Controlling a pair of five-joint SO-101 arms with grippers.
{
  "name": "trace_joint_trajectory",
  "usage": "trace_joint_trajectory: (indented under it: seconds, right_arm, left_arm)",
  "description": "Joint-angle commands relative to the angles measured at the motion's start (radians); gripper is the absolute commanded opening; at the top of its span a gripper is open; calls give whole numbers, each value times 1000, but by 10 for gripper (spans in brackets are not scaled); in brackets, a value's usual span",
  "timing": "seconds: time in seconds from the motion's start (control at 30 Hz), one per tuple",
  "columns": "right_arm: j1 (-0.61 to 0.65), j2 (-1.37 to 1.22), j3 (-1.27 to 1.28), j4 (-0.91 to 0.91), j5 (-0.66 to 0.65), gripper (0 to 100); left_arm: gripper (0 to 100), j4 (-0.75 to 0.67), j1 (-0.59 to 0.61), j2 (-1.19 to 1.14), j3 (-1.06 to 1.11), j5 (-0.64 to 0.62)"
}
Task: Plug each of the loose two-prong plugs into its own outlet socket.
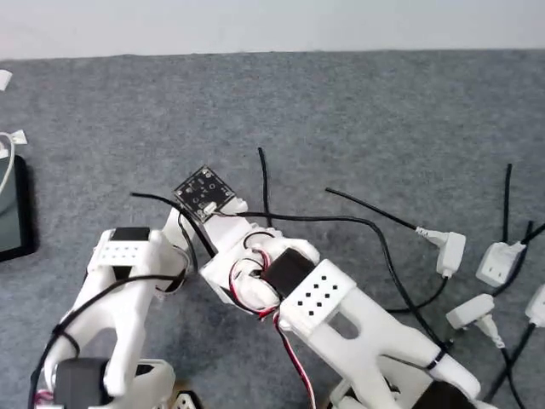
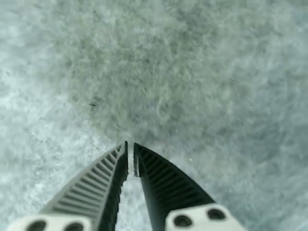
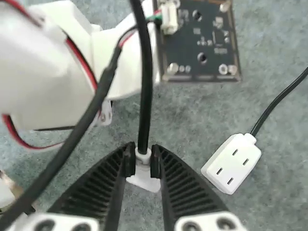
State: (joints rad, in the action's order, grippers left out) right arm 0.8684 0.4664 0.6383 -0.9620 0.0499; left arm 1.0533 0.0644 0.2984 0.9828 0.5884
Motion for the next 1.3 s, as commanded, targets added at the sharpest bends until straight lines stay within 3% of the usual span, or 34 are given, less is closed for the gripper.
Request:
trace_joint_trajectory:
  seconds: [0.0, 0.5, 0.73, 0.87, 1.1, 1.27]
  right_arm:
    - [4, 28, -20, 8, 9, 8]
    - [-31, 30, -23, -12, -6, 8]
    - [-193, 27, -8, 18, -11, 8]
    - [-280, 27, 66, 147, -28, 8]
    - [-308, 27, 106, 208, -55, 8]
    - [-360, 13, 124, 260, -83, 8]
  left_arm:
    - [13, -15, -11, 103, 39, 32]
    - [13, -35, -18, 227, 124, 57]
    - [13, -146, 52, 229, 124, -138]
    - [14, -157, 55, 229, 124, -155]
    - [16, -175, 57, 229, 124, -157]
    - [139, -176, 68, 229, 122, -221]
